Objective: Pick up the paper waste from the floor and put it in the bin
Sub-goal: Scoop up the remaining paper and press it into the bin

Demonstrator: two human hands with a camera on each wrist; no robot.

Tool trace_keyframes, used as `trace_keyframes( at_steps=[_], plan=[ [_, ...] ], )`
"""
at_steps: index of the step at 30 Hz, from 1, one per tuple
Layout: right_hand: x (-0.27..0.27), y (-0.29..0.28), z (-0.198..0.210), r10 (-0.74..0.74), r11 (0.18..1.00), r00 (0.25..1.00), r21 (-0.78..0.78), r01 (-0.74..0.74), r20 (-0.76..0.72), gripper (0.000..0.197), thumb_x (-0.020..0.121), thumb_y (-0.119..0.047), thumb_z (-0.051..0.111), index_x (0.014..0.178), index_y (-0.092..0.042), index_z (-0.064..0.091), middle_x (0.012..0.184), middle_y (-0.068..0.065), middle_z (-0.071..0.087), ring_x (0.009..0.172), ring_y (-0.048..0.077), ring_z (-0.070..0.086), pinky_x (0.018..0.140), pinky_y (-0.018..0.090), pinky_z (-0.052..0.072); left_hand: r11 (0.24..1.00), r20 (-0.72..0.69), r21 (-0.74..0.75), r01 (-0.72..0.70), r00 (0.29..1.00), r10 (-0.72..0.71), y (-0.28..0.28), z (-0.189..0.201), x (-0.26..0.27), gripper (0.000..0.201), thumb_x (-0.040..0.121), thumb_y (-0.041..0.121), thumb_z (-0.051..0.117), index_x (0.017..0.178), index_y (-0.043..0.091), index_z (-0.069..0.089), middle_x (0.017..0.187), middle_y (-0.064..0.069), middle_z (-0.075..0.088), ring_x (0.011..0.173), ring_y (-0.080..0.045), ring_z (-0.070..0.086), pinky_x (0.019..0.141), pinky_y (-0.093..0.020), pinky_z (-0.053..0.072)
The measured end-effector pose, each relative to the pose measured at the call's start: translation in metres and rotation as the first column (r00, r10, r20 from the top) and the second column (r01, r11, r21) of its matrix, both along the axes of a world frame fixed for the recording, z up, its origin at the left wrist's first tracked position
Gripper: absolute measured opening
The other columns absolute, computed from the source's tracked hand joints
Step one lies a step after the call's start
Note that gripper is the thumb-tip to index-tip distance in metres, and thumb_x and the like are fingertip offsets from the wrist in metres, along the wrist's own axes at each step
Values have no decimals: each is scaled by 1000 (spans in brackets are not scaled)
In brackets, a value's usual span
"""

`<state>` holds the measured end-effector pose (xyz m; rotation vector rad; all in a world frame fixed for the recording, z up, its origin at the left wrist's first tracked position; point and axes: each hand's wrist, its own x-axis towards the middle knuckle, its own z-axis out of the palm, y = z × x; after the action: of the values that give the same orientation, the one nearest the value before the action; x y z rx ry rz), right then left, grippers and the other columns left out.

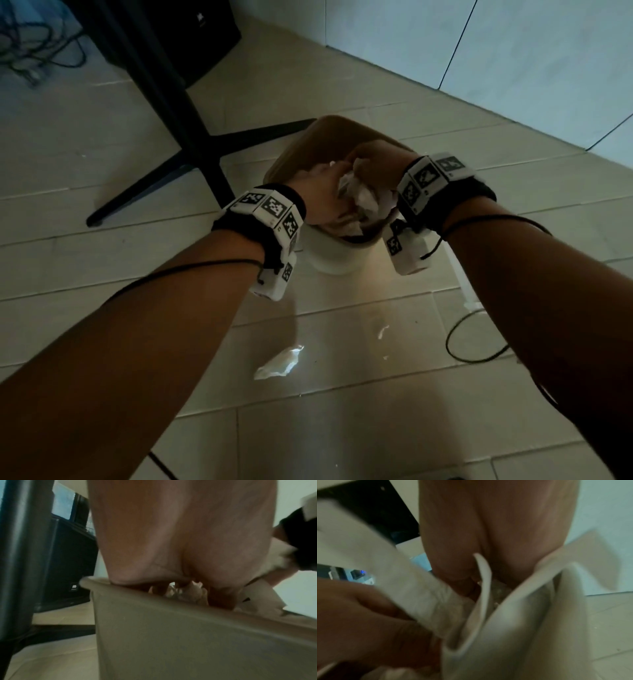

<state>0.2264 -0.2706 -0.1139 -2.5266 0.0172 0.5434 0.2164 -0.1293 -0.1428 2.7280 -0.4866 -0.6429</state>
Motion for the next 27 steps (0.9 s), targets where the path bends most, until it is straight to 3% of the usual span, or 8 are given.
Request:
trace_keyframes(
  at_steps=[5,11,13,16,18,20,24,27],
  plan=[
    [37,-8,-66,277,911,956,-291,-293,-96,36,73,-35,64,106,-46,57,119,-1,65,104,28,62,93,46,52,968,-139,217,123,986,-95,-10,-8,2,54,101,31,37,149,10,26,155,-17,32,140,-35,35,113,-39,26],
    [51,-9,-79,300,869,954,-406,-284,-26,38,75,-48,46,112,-43,51,118,0,67,101,32,65,90,48,51,909,-92,353,220,975,-200,-7,0,9,54,100,37,35,149,16,27,153,-14,37,139,-34,39,113,-43,29],
    [23,-2,-33,264,900,964,-361,-244,6,32,80,-41,49,112,-44,48,120,-3,64,100,29,62,91,44,50,936,-92,289,201,979,-182,-6,17,8,54,99,35,38,149,19,27,153,-12,37,139,-32,39,114,-43,30],
    [-1,-3,5,201,954,977,-239,-179,72,42,94,-29,44,135,-24,47,137,6,55,122,30,54,102,38,41,992,-47,120,48,998,-43,7,41,2,82,85,42,60,153,27,15,157,-8,32,142,-31,35,115,-43,32],
    [-14,-7,25,114,988,989,-111,-103,97,46,95,-24,39,141,-27,42,143,8,51,128,30,50,102,37,39,999,-51,39,5,999,-3,21,55,-7,105,68,59,64,151,41,3,163,-4,15,148,-29,23,117,-46,28],
    [-29,-12,37,41,999,991,11,-43,130,52,94,-19,39,144,-33,38,144,7,50,128,30,50,104,40,41,985,52,-166,-44,997,53,32,63,-24,98,72,53,65,148,49,3,165,1,8,150,-27,16,119,-50,25],
    [-71,-30,40,-248,938,898,323,129,362,49,94,-14,45,141,-29,44,142,2,53,118,15,55,97,22,47,802,349,-591,-87,869,351,44,49,-85,74,87,26,61,149,37,22,158,2,26,146,-19,25,118,-42,29],
    [-109,-42,11,-536,810,696,524,264,478,40,91,-13,47,128,-28,55,122,-2,66,104,10,64,89,28,54,669,269,-686,-286,754,599,55,-6,-125,63,87,18,61,143,29,36,142,-2,42,129,-18,44,104,-33,41]
  ],
)
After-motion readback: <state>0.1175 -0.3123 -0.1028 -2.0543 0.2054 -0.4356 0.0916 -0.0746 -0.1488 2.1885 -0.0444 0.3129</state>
